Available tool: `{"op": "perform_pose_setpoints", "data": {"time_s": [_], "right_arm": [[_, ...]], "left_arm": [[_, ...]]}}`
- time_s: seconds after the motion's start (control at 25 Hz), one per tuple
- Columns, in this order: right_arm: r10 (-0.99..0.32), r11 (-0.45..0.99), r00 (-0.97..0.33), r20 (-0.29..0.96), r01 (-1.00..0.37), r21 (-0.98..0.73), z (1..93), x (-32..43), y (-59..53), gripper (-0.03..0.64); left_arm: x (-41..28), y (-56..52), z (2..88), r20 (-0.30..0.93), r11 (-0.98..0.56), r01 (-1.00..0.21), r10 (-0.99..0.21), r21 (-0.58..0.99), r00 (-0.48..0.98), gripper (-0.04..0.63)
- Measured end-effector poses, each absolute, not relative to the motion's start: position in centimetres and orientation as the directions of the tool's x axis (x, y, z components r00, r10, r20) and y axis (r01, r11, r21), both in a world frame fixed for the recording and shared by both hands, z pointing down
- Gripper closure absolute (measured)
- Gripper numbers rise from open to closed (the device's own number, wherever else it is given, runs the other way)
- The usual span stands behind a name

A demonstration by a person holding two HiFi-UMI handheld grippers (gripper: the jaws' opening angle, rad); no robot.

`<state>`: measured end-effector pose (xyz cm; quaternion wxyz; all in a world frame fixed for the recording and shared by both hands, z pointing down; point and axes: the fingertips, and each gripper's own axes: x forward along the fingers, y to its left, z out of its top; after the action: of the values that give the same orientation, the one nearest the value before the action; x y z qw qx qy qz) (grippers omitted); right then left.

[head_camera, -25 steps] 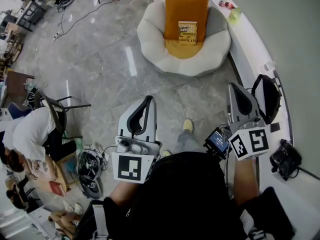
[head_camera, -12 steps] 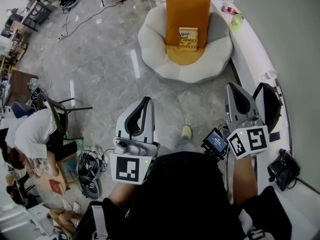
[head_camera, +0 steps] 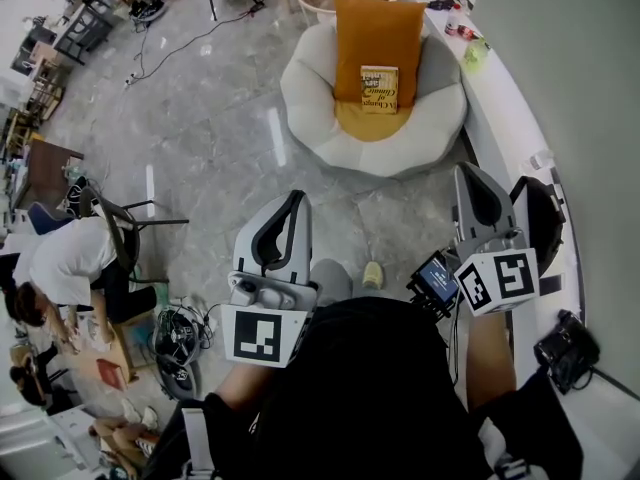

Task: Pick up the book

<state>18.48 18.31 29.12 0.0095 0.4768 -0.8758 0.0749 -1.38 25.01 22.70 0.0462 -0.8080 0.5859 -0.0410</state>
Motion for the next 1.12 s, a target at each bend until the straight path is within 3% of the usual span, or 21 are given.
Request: {"op": "perform_pose_setpoints", "data": {"time_s": [0.12,0.48,1.12], "right_arm": [[-0.835,0.535,-0.545,0.077,-0.836,-0.123,28.6,18.3,18.5,0.603],[-0.848,0.517,-0.525,0.07,-0.849,-0.109,27.6,19.1,18.3,0.603],[-0.841,0.529,-0.535,0.08,-0.844,-0.084,28.3,18.2,16.2,0.603]], "left_arm": [[-1.9,25.4,22.9,0.045,-0.296,-0.944,-0.955,-0.144,0.292,0.584],[-0.5,24.7,21.1,-0.049,-0.332,-0.933,-0.939,-0.142,0.342,0.584],[-1.1,22.3,22.1,-0.038,-0.337,-0.936,-0.939,-0.1,0.342,0.584]]}}
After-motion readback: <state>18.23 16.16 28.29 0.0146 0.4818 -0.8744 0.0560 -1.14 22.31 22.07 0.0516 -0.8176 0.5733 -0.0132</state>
